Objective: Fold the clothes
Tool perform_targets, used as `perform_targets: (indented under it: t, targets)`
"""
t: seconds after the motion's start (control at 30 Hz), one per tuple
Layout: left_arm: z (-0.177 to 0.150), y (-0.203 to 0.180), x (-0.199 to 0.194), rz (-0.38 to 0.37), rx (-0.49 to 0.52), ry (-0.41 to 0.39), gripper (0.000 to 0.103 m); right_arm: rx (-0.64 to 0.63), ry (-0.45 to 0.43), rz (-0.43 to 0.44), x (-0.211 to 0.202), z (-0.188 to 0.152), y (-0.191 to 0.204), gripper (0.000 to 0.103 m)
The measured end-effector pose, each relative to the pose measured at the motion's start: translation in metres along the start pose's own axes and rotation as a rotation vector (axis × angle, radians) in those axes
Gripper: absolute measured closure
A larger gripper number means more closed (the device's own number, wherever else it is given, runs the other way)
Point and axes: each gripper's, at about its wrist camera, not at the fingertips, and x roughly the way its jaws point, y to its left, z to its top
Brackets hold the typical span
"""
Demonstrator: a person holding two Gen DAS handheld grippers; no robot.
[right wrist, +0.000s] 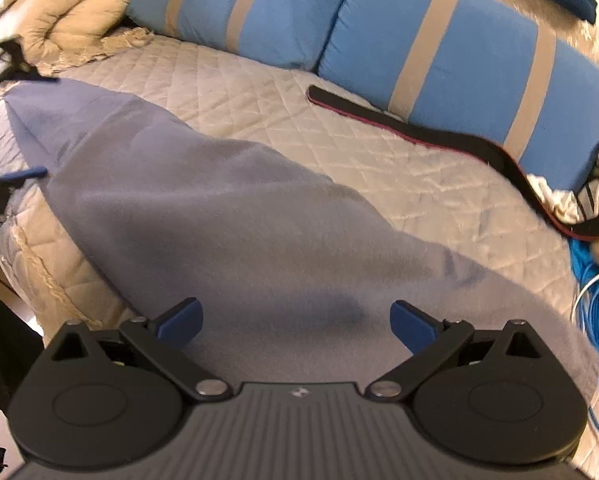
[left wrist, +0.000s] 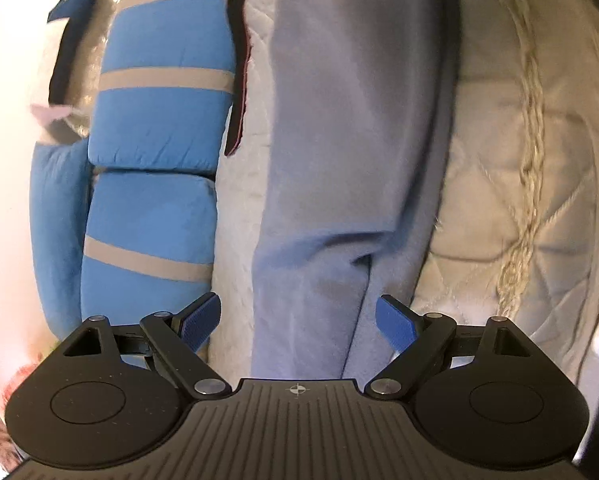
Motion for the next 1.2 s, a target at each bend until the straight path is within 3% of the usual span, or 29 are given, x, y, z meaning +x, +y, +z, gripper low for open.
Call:
perform_targets:
  t: [0.23,0.3,0.4,0.47,0.5,0.6,1.0,1.2]
  targets:
    - [-0.003,-0.018,0.007,0.111,0.112,-0.036,0.018,-0.034,-0.029,0.001,-0.005,0.005,0.007,0.0]
    - [-0.002,-0.027,0.006,0.141,0.152,-0.04,0.024,-0.029,-0.032,0.005,-0.006,0.006,0.006,0.0]
    - [0.001,-0.041,0.007,0.151,0.215,-0.028,0.049,-0.032,-0.032,0.003,-0.007,0.005,0.007,0.0]
    - [0.001,-0.048,0.01,0.117,0.237,-0.009,0.09,-0.036,-0.036,0.001,-0.008,0.005,0.008,0.0]
    - [0.001,-0.052,0.011,0.108,0.248,-0.002,0.1,-0.037,-0.04,0.0,-0.009,0.006,0.008,0.0]
    - [-0.002,-0.057,0.013,0.112,0.266,0.007,0.101,-0.037,-0.049,-0.001,-0.012,0.007,0.01,0.0]
    - [-0.029,-0.032,-0.014,0.063,0.174,0.037,0.101,-0.078,-0.087,0.026,-0.022,0.014,0.028,0.0]
    - [-0.032,-0.051,-0.005,0.001,0.224,0.051,0.098,-0.088,-0.091,0.035,-0.022,0.018,0.033,0.0]
